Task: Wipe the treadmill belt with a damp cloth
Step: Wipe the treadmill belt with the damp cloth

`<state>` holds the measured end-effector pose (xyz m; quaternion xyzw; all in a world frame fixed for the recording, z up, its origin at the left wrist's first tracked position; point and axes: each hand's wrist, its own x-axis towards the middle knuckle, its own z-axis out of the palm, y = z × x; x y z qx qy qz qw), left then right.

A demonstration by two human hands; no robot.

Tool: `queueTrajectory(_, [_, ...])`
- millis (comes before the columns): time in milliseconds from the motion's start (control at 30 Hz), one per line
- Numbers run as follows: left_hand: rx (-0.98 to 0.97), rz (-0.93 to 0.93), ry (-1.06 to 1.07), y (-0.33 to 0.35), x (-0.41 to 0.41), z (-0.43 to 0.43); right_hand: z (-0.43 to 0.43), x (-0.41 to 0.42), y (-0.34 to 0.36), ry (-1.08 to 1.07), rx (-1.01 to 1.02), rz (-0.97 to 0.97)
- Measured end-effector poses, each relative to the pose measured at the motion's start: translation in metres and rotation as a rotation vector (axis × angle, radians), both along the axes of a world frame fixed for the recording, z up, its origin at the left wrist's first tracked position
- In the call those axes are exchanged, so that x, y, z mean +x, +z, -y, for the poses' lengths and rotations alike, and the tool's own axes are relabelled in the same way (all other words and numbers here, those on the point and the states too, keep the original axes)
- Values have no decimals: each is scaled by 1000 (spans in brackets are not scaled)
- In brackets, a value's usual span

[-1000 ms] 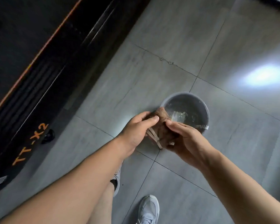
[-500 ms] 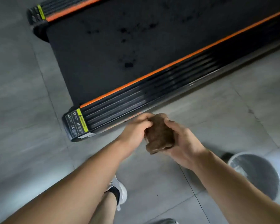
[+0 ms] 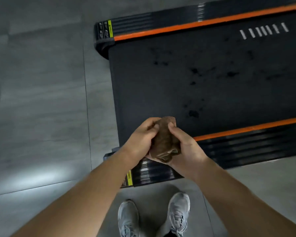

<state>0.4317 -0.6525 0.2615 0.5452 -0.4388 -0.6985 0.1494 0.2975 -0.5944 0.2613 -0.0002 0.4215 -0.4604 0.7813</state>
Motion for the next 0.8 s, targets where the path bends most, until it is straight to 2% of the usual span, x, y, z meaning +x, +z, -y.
queueTrajectory(133, [-97,86,1,-9,2,47,43,-14,-15,117,8,-56])
queueTrajectory(233, [-85,101,50,-26,3,74,81,-21,-24,150,34,-156])
queueTrajectory(500, [-126,-3,206,-76,18,155,184,-6,-64,299,10,-387])
queueTrajectory(567, [-183,61,205,-91,28,181,212,4,-73,322,-37,-575])
queueTrajectory(667, [-325,329,144,-117,47,230,266,11,-91,354,-181,-1086])
queueTrajectory(800, [-481,576,-3,-159,60,280,342,11,-125,447,-404,-1556])
